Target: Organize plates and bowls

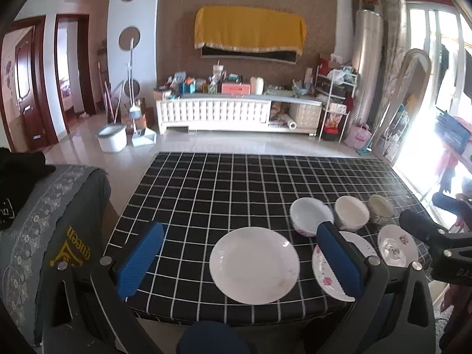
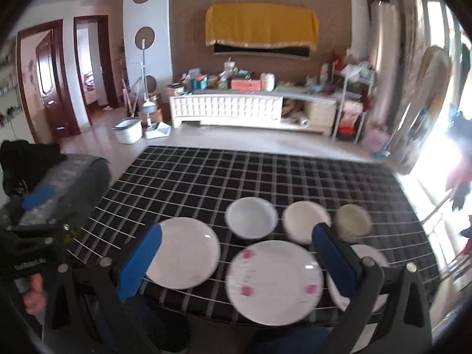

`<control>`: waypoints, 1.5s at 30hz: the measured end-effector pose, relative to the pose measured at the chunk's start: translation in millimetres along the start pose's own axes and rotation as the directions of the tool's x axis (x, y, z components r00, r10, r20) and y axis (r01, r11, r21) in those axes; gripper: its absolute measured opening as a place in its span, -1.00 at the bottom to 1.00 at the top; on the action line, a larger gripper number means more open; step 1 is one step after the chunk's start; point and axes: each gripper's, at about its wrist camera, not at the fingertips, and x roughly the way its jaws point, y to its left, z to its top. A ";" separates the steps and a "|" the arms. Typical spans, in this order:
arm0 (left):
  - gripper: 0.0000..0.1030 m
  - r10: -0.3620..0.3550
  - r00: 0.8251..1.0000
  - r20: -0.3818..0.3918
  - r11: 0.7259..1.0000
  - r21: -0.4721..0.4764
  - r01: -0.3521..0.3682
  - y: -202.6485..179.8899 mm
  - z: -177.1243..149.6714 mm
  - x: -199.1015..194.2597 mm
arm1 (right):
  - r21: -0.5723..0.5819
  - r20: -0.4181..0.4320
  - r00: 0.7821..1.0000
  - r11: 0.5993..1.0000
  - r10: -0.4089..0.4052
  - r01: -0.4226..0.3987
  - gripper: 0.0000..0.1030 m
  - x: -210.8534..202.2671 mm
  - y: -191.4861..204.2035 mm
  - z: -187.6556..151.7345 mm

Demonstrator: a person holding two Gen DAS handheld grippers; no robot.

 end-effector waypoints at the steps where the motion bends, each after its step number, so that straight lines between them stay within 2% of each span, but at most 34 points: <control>1: 1.00 0.004 1.000 -0.016 1.000 -0.010 -0.004 5.9 1.9 8.2 | -0.001 -0.012 1.000 1.000 0.001 -0.001 0.99 8.1 2.1 1.8; 6: 1.00 0.023 0.994 -0.104 0.999 -0.047 -0.027 29.8 1.9 48.0 | -0.002 -0.116 0.991 0.998 0.063 -0.064 0.99 53.1 12.0 8.4; 9: 1.00 0.076 0.983 -0.167 0.994 -0.065 -0.088 41.6 -4.6 76.2 | -0.005 -0.188 0.977 0.995 0.095 -0.098 0.99 84.1 19.8 5.2; 12: 1.00 0.063 0.972 -0.227 0.995 -0.066 -0.080 47.6 -17.2 101.3 | 0.027 -0.238 0.965 0.994 0.114 -0.110 0.99 113.1 22.6 -1.7; 17: 1.00 0.043 0.946 -0.320 0.990 -0.114 -0.084 62.2 -35.8 143.6 | -0.029 -0.324 0.941 0.993 0.095 -0.111 0.99 159.4 36.5 -12.5; 19: 1.00 0.036 0.929 -0.369 0.986 -0.136 -0.092 69.5 -42.7 162.3 | -0.059 -0.350 0.933 0.993 0.079 -0.106 0.99 173.7 41.2 -17.1; 23: 1.00 0.034 0.913 -0.407 0.985 -0.141 -0.099 74.2 -51.1 184.8 | -0.091 -0.405 0.912 0.991 0.057 -0.102 0.99 201.7 43.5 -28.6; 26: 1.00 0.028 0.883 -0.468 0.985 -0.139 -0.105 77.3 -57.3 203.5 | -0.085 -0.439 0.896 0.990 0.067 -0.116 0.99 218.4 42.2 -36.7; 28: 1.00 0.003 0.874 -0.486 0.983 -0.160 -0.092 80.2 -60.5 212.0 | -0.077 -0.456 0.887 0.989 0.076 -0.125 0.92 226.8 41.1 -40.9; 30: 1.00 -0.015 0.865 -0.502 0.983 -0.167 -0.080 80.8 -62.7 219.9 | -0.075 -0.469 0.880 0.990 0.068 -0.117 0.76 234.7 39.6 -44.3; 33: 0.95 0.002 0.851 -0.525 0.986 -0.140 -0.089 77.4 -66.8 229.1 | -0.082 -0.489 0.869 0.988 0.071 -0.127 0.65 244.9 39.6 -49.3; 36: 0.69 0.018 0.841 -0.541 0.988 -0.117 -0.096 74.4 -72.5 236.0 | -0.101 -0.513 0.857 0.987 0.056 -0.125 0.46 254.0 41.7 -56.3; 40: 0.59 -0.005 0.815 -0.580 0.989 -0.125 -0.083 73.1 -81.1 243.4 | -0.096 -0.530 0.847 0.988 0.052 -0.121 0.31 259.2 38.5 -61.8; 41: 0.55 -0.010 0.808 -0.589 0.988 -0.131 -0.082 73.2 -83.1 244.8 | -0.092 -0.531 0.846 0.988 0.057 -0.124 0.22 260.1 38.4 -63.1; 43: 0.27 -0.020 0.800 -0.599 0.987 -0.138 -0.080 72.3 -85.9 246.3 | -0.086 -0.538 0.841 0.988 0.065 -0.131 0.04 260.5 38.5 -65.6; 45: 0.11 -0.020 0.790 -0.613 0.988 -0.133 -0.078 70.4 -89.4 248.2 | -0.090 -0.546 0.835 0.986 0.066 -0.137 -0.13 262.9 39.8 -68.3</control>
